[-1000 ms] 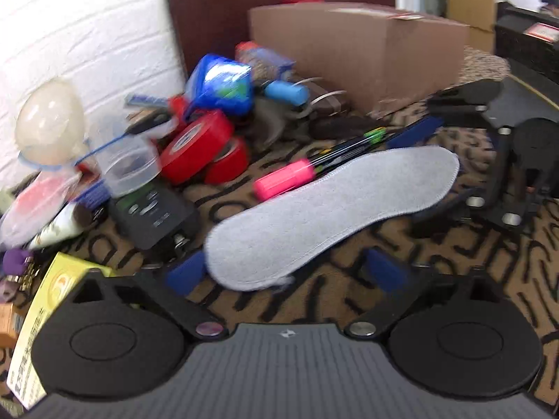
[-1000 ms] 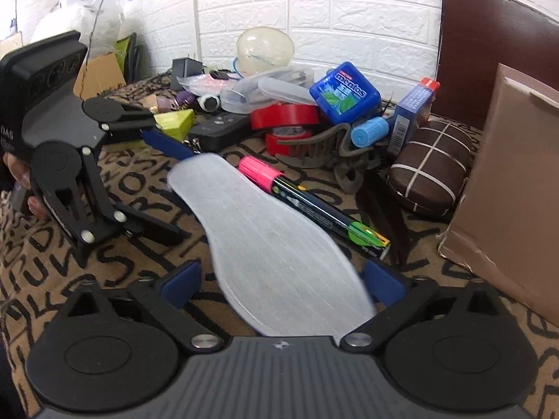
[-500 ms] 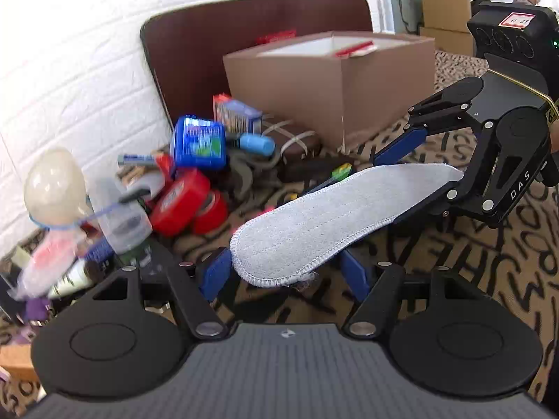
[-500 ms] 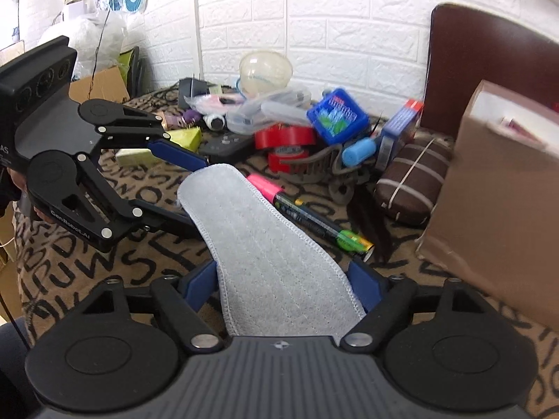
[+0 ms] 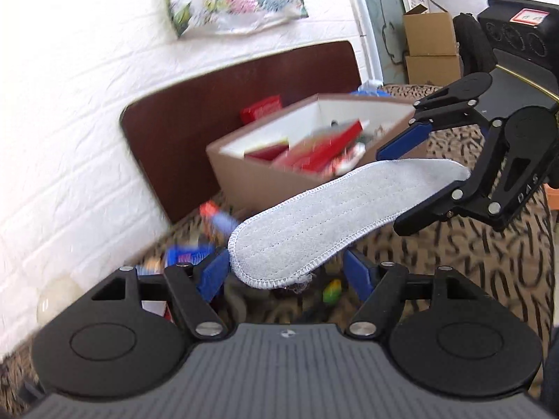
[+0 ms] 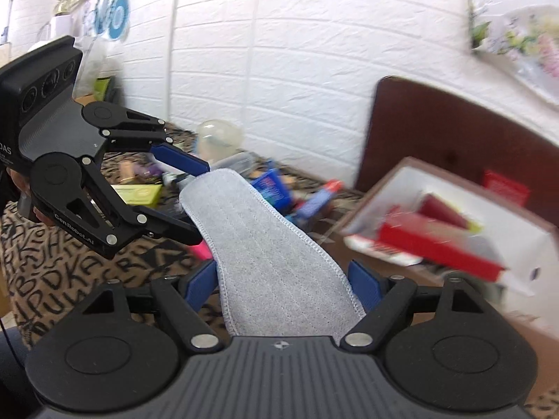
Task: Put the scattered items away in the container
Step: 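Carry the insole into the cardboard box and open the right gripper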
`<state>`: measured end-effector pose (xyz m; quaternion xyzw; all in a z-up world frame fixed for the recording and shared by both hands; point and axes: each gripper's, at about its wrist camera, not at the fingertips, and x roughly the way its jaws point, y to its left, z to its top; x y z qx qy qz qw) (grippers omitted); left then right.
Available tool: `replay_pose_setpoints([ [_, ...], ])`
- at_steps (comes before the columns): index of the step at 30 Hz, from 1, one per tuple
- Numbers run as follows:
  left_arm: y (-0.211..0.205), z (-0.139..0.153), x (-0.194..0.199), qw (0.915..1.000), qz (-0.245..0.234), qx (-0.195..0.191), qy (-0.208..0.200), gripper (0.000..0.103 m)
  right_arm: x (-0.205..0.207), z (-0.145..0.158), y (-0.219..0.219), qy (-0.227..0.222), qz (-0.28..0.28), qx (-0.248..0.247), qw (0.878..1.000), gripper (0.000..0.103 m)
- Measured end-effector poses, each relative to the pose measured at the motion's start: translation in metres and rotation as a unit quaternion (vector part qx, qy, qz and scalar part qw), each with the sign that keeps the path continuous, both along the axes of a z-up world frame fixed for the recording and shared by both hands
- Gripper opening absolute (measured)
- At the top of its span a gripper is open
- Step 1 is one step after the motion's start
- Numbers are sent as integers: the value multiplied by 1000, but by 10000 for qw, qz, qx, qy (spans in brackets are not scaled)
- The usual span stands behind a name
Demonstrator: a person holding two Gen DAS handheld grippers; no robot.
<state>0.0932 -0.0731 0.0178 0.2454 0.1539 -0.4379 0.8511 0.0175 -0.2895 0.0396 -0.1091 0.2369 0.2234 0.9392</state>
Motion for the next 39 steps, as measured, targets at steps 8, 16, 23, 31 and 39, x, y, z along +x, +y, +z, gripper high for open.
replay_pose_setpoints([
  [8,-83,23,31,9989,262,-91,-375,73,27,29,-50,-363,-647,-68,9972,83],
  [16,-158,24,64,9940,983,-31,-487,70,77,27,-92,-273,-1310,-99,9910,82],
  [23,-176,5,80,9910,1304,231,-191,71,97,6,-120,179,-1873,9,9821,82],
  [31,-168,-2,71,9895,1366,345,-335,88,82,1,-122,166,-2065,26,9783,103],
  [39,-130,11,36,9888,1363,240,-551,88,40,18,-85,-250,-1832,-108,9827,103],
])
